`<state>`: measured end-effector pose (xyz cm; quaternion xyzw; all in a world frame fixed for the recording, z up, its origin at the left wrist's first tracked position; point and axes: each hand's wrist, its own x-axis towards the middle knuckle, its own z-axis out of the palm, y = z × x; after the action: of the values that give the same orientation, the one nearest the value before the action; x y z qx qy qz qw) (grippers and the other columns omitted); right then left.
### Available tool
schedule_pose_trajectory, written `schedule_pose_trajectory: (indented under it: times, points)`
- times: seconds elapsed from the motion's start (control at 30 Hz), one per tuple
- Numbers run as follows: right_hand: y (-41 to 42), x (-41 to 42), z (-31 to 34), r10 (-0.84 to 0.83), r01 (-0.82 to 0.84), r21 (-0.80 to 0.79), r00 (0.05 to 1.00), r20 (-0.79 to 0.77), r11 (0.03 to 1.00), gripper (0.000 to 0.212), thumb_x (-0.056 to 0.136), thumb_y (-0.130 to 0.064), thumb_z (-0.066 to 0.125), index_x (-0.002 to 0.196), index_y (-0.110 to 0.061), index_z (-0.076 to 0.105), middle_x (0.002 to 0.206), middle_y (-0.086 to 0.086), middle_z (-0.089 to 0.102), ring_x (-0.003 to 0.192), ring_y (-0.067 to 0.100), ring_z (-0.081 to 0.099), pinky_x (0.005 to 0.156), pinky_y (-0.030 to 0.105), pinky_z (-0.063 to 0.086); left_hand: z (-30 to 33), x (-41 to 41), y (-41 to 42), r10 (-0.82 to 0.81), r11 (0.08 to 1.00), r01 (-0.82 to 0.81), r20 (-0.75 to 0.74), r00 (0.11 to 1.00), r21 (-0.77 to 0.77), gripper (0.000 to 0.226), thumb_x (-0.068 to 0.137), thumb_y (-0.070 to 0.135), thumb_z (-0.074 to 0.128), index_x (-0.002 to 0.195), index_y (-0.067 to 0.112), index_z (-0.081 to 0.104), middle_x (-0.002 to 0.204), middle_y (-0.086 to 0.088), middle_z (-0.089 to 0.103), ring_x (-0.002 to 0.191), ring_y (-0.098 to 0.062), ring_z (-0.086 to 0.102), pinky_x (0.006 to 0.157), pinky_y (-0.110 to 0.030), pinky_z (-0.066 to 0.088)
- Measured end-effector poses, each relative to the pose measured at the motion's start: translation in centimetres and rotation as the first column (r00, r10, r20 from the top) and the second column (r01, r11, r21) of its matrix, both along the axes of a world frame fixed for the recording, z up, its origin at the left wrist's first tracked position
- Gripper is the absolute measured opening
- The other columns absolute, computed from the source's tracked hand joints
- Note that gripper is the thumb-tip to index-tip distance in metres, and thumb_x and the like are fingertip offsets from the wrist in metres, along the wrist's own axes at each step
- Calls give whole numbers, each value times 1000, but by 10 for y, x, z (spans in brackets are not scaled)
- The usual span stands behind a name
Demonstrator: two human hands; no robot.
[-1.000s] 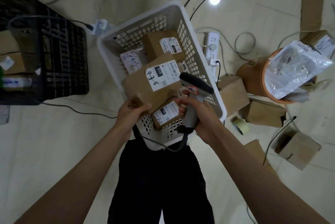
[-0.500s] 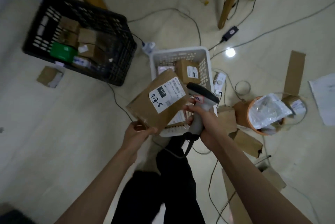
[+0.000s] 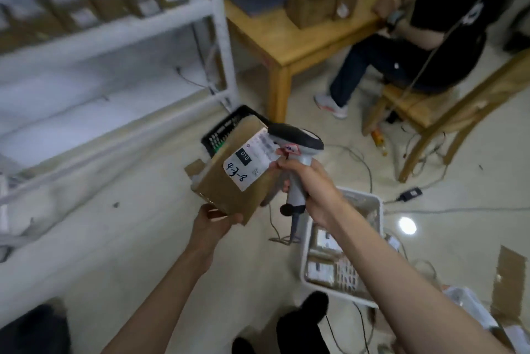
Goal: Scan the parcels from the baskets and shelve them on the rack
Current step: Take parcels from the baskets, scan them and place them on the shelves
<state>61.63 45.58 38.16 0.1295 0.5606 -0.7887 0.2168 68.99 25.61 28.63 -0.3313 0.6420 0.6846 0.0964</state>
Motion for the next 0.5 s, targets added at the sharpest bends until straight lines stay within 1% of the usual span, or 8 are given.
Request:
schedule_pose_trajectory:
  times: [0.07, 0.13, 0.2, 0.23, 0.3, 0.4, 0.43, 0.5]
  points:
    - [-35, 5, 43, 84, -83, 20, 993, -86, 996, 37, 77, -12, 74, 111, 1, 66, 92, 19, 62, 55, 15, 48, 50, 25, 43, 37, 14, -28, 61, 998, -62, -76, 995, -11, 79, 50, 19, 87, 120, 4, 57, 115, -16, 69, 113, -32, 65, 106, -49, 49]
    - [-69, 11, 82, 148, -144, 33, 975, -165, 989, 30, 82, -10, 71, 111, 0, 67, 92, 18, 66, 53, 15, 45, 51, 26, 41, 72, 27, -55, 130, 991, -134, -156, 979, -16, 80, 51, 16, 87, 123, 4, 57, 118, -16, 69, 114, -32, 65, 105, -49, 50]
    - [-102, 18, 116, 198, -198, 23, 952, -235, 980, 20, 90, -8, 66, 109, -4, 68, 95, 16, 72, 50, 14, 45, 50, 27, 40, 104, 39, -80, 172, 981, -188, -245, 954, -41, 73, 57, 5, 90, 122, 5, 59, 116, -14, 71, 113, -32, 66, 96, -43, 55]
    - [-117, 22, 132, 216, -218, 26, 940, -263, 976, 18, 92, -9, 65, 109, -4, 68, 96, 15, 74, 49, 13, 45, 49, 26, 41, 118, 45, -92, 184, 977, -208, -293, 938, -53, 65, 63, -1, 89, 122, 6, 61, 114, -12, 72, 112, -32, 67, 90, -39, 57]
    - [-144, 32, 162, 249, -250, 42, 911, -328, 967, 16, 94, -10, 64, 109, -5, 67, 96, 13, 76, 48, 12, 46, 48, 25, 44, 145, 55, -112, 218, 966, -254, -378, 900, -49, 57, 75, -5, 82, 125, 10, 61, 116, -8, 73, 111, -26, 68, 86, -34, 57]
    - [-174, 49, 198, 309, -315, 60, 847, -433, 947, 9, 95, -13, 63, 104, -11, 67, 95, 12, 75, 50, 12, 48, 52, 26, 46, 182, 68, -135, 300, 935, -354, -468, 832, -30, 52, 77, -2, 81, 122, 17, 62, 109, 3, 75, 105, -13, 70, 73, -18, 56]
    - [-182, 55, 207, 330, -335, 76, 822, -464, 939, 9, 95, -14, 63, 103, -12, 68, 94, 11, 75, 52, 13, 49, 53, 27, 46, 192, 72, -141, 323, 923, -383, -492, 808, -23, 50, 77, -1, 81, 120, 19, 62, 106, 5, 75, 103, -11, 70, 71, -16, 55]
    - [-195, 64, 221, 366, -353, 127, 778, -510, 927, 14, 95, -18, 64, 103, -7, 67, 94, 12, 75, 54, 15, 49, 58, 30, 46, 212, 78, -153, 364, 902, -432, -525, 770, -9, 48, 78, 1, 81, 117, 21, 62, 103, 9, 76, 101, -8, 70, 74, -20, 53]
